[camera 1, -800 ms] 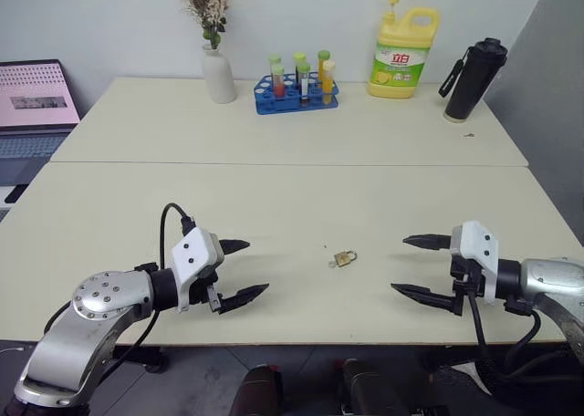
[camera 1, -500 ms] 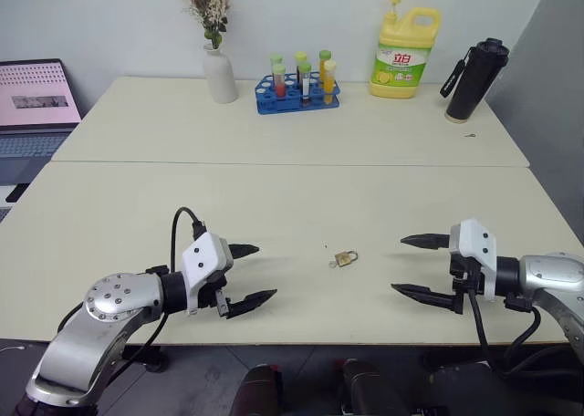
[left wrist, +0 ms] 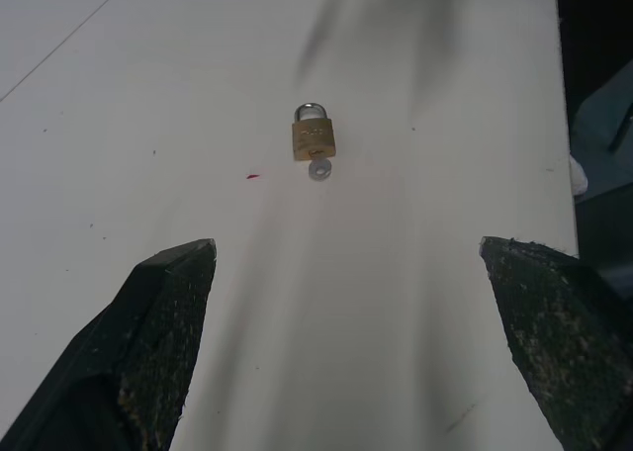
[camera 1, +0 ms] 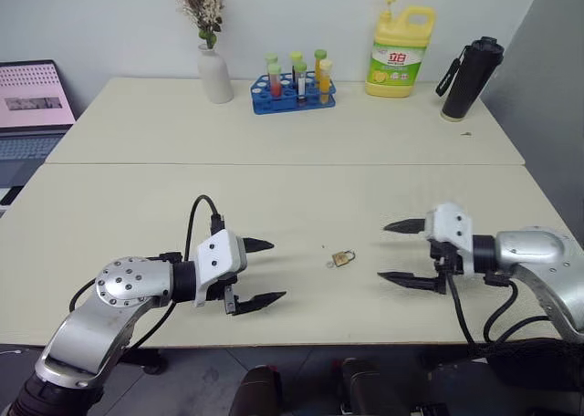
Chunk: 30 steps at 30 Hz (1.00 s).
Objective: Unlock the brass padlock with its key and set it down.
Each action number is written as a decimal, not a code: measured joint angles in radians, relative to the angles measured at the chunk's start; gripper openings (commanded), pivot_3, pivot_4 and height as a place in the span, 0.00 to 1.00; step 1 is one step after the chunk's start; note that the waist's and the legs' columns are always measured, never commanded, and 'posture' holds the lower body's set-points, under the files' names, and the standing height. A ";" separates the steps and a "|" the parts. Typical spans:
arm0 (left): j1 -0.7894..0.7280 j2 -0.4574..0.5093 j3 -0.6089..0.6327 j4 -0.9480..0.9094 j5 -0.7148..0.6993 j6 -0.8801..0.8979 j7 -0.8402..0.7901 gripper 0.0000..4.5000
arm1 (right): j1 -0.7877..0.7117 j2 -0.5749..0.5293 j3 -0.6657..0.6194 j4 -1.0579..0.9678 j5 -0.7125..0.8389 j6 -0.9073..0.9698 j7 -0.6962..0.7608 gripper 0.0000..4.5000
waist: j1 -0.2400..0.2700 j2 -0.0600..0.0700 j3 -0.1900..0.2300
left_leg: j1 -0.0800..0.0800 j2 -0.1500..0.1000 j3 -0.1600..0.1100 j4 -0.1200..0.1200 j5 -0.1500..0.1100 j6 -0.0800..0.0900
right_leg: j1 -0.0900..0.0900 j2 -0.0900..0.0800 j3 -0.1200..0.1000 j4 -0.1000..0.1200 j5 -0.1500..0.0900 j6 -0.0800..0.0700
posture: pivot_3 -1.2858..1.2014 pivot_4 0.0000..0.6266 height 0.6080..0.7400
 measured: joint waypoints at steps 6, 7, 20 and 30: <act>-0.009 -0.012 -0.002 -0.002 -0.020 0.019 0.002 1.00 | -0.197 0.090 0.150 0.214 -0.101 -0.057 0.112 1.00 | 0.000 0.000 0.000 | 0.000 0.000 0.000 0.000 0.000 0.000 | 0.000 0.000 0.000 0.000 0.000 0.000 | 0.52 0.24 1.00; -0.008 -0.014 -0.002 -0.005 -0.020 0.019 0.004 1.00 | -0.230 0.117 0.173 0.256 -0.122 -0.081 0.121 1.00 | 0.000 0.000 0.000 | 0.000 0.000 0.000 0.000 0.000 0.000 | 0.000 0.000 0.000 0.000 0.000 0.000 | 0.52 0.24 1.00; 0.066 -0.010 -0.018 -0.036 0.007 0.000 0.036 1.00 | -0.383 0.318 0.279 0.700 -0.309 -0.303 0.198 1.00 | 0.004 0.000 0.000 | 0.000 0.000 -0.001 0.001 0.000 0.000 | 0.000 -0.002 -0.001 0.001 0.002 -0.003 | 0.52 0.24 1.00; 0.067 -0.009 -0.019 -0.036 0.024 -0.011 0.041 1.00 | -0.383 0.351 0.273 0.732 -0.335 -0.352 0.213 0.67 | 0.002 0.000 0.000 | 0.000 0.000 -0.001 0.000 0.000 0.000 | 0.000 -0.002 0.000 0.001 0.002 -0.003 | 0.52 0.24 1.00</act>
